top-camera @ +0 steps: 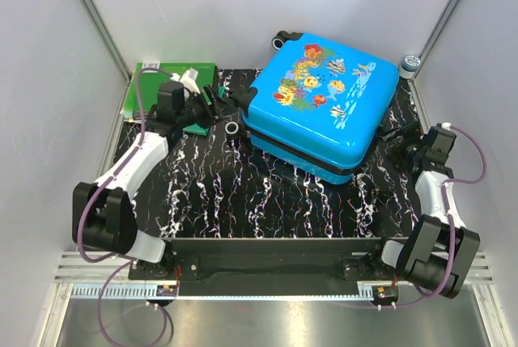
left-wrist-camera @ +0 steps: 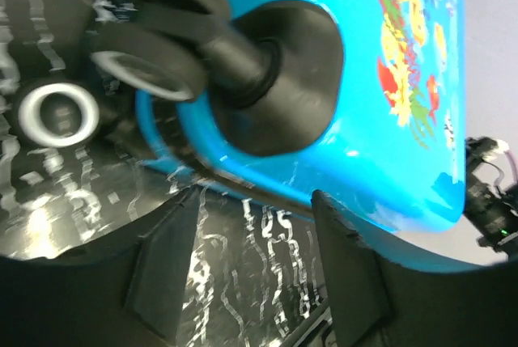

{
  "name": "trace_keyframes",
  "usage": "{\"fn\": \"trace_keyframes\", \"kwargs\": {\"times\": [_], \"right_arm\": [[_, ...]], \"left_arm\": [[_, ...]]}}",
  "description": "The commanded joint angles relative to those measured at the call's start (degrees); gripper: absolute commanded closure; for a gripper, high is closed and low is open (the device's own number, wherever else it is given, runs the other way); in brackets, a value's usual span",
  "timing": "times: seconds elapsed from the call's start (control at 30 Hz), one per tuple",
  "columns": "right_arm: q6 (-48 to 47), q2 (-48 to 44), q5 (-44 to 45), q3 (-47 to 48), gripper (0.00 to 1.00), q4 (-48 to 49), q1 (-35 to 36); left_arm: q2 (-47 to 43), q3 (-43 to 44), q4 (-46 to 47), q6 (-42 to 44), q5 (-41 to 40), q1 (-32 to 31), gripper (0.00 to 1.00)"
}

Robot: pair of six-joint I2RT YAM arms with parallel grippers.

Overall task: Pack the luggage
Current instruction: Zip the luggage at the center of the board.

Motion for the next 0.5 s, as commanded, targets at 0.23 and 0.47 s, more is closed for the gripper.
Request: {"fn": "trace_keyframes", "kwargs": {"times": [0.23, 0.47], "right_arm": [[-1.0, -7.1, 1.1, -3.6, 0.09, -1.6, 1.2], [-2.2, -13.3, 7.8, -7.0, 0.08, -4.7, 1.2]], "left_arm": [[5.4, 16.0, -6.2, 4.1, -3.2, 3.2, 0.33], [20.3, 30.2, -8.9, 4.3, -7.5, 2.3, 0.34]]}}
